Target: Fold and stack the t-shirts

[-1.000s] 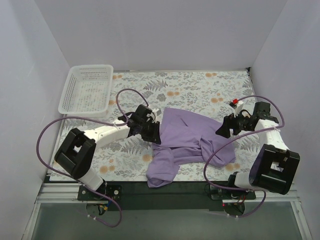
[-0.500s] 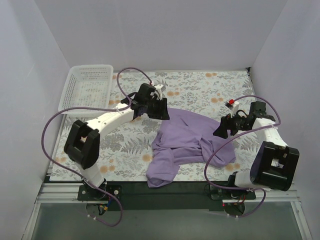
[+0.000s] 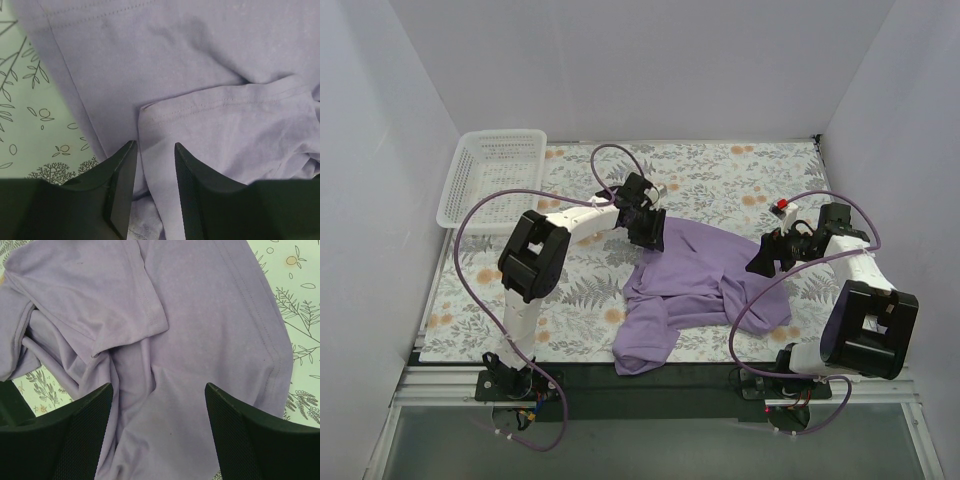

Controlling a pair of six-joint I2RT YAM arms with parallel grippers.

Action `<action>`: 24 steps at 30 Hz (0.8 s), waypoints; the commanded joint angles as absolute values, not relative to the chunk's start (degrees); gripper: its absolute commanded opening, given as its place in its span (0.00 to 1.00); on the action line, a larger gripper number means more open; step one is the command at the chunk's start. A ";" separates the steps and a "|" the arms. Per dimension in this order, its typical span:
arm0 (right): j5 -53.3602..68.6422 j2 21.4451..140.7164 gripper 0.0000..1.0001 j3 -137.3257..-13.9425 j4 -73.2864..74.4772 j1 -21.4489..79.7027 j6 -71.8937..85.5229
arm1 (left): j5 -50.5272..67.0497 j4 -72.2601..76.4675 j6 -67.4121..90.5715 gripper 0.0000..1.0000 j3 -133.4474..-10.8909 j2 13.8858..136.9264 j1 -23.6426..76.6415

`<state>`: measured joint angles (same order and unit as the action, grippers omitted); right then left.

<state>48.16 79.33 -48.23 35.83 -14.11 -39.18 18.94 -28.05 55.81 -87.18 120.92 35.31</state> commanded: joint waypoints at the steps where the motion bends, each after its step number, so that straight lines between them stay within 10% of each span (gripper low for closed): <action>1: 49.92 79.45 0.80 -49.39 34.98 -13.80 -39.38 | 18.46 -28.48 53.97 0.34 -90.09 119.62 35.24; 24: 49.83 79.63 0.80 -49.13 35.16 -13.80 -39.55 | 18.11 -31.55 52.12 0.25 -96.41 125.86 35.24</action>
